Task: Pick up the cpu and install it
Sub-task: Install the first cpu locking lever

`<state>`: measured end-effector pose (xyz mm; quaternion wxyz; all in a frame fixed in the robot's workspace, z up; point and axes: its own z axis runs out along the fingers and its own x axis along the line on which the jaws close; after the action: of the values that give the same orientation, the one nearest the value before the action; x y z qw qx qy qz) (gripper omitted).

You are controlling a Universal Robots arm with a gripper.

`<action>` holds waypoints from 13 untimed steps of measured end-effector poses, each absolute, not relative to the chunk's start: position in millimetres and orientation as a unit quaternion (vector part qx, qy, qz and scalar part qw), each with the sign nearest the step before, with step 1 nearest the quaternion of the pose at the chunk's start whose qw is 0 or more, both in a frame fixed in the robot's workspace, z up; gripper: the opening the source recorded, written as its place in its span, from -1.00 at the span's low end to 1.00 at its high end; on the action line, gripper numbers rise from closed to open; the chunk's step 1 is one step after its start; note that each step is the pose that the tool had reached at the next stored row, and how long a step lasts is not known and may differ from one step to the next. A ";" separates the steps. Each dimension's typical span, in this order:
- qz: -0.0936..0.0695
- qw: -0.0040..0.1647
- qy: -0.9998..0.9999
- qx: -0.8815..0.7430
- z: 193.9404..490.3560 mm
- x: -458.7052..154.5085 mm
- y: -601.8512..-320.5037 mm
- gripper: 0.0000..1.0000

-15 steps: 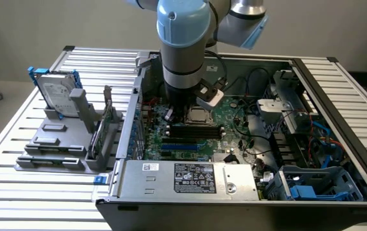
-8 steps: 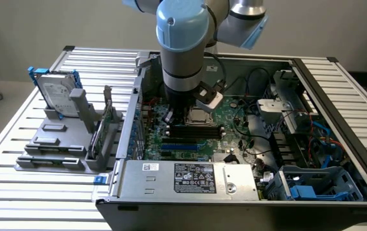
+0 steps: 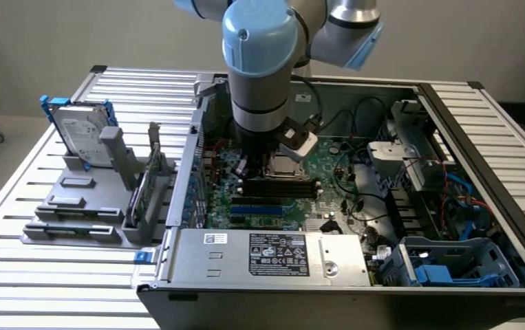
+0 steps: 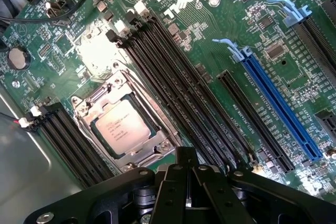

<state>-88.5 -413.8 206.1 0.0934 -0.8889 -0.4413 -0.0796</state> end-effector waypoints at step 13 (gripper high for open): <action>-0.084 0.091 -0.444 -0.887 201.0 -90.2 -412.7 -0.79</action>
<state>-90.2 -412.7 201.0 0.0915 -0.8874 -0.4439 -0.0843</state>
